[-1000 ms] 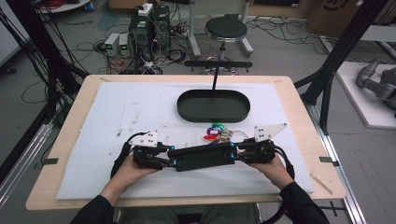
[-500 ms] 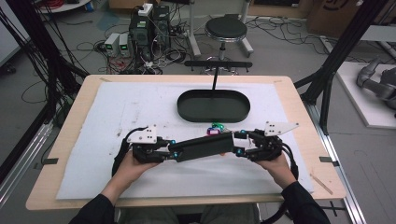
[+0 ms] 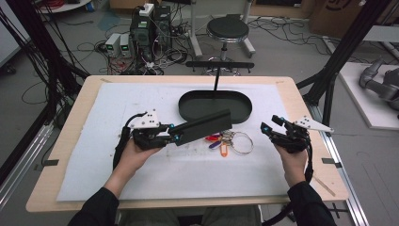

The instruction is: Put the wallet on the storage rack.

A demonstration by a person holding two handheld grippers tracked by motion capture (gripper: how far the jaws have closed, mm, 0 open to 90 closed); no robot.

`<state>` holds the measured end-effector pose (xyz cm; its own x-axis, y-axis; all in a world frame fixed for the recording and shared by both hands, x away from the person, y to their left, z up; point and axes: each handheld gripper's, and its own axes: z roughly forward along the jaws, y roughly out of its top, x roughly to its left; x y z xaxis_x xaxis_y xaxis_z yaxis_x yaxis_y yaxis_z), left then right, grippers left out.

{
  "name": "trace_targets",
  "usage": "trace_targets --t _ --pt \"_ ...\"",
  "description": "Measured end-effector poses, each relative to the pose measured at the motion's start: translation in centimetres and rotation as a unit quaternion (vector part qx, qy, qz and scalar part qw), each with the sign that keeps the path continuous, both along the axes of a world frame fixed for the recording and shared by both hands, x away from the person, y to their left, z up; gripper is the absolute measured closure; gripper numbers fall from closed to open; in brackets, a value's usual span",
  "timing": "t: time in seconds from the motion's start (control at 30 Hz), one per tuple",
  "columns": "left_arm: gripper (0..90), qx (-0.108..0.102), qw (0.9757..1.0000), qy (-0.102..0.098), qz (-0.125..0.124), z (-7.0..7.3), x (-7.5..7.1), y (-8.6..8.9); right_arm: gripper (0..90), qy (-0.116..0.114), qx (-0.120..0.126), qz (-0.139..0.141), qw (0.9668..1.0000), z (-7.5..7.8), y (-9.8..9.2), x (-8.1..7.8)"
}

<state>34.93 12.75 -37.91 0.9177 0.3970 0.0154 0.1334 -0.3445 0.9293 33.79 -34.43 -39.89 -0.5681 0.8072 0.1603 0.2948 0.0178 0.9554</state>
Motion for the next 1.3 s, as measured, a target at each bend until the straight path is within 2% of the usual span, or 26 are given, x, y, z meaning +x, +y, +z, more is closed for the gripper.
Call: trace_targets --t 0.1,0.27,0.47,0.83,1.17,1.23,1.3 --pt "74.1 0.015 0.9998 -0.001 0.014 0.3 0.7 -0.5 34.0 -0.002 -0.01 -0.013 0.9999 -0.2 -0.4 0.0" --pt "74.1 0.027 0.9993 -0.004 0.028 0.8 2.0 -1.4 33.9 -0.002 -0.005 -0.023 0.9997 -0.3 -0.9 0.1" --pt "74.1 0.03 0.9987 -0.004 0.041 1.3 3.5 -2.1 34.0 0.0 -0.006 -0.023 0.9997 -0.5 -1.0 0.3" --pt "74.0 0.054 0.9968 -0.003 0.058 1.9 6.5 -3.3 34.0 -0.003 -0.009 -0.022 0.9997 -0.5 -0.8 0.4" --pt "74.0 0.087 0.9938 -0.002 0.069 1.7 9.8 -4.9 33.9 -0.003 -0.007 -0.023 0.9997 -0.6 -0.8 0.6" --pt "74.1 0.088 0.9937 0.0 0.07 1.4 10.4 -5.3 34.0 -0.002 -0.008 -0.022 0.9997 -0.6 -0.8 0.6" --pt "74.1 0.101 0.9924 0.003 0.07 1.1 11.1 -5.9 34.0 -0.004 -0.009 -0.02 0.9998 -0.6 -0.8 0.6"
